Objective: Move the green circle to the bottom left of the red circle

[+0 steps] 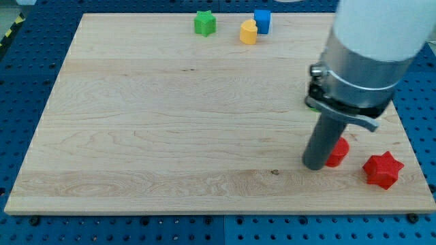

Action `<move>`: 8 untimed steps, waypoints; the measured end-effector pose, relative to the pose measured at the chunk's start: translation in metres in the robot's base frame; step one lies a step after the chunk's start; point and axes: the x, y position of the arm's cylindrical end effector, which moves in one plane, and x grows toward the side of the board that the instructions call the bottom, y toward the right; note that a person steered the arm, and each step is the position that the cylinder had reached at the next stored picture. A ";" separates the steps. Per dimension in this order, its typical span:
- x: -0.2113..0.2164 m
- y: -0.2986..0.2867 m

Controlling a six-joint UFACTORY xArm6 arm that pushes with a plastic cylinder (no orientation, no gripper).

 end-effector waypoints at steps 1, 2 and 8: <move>0.000 0.004; -0.008 -0.021; -0.185 0.032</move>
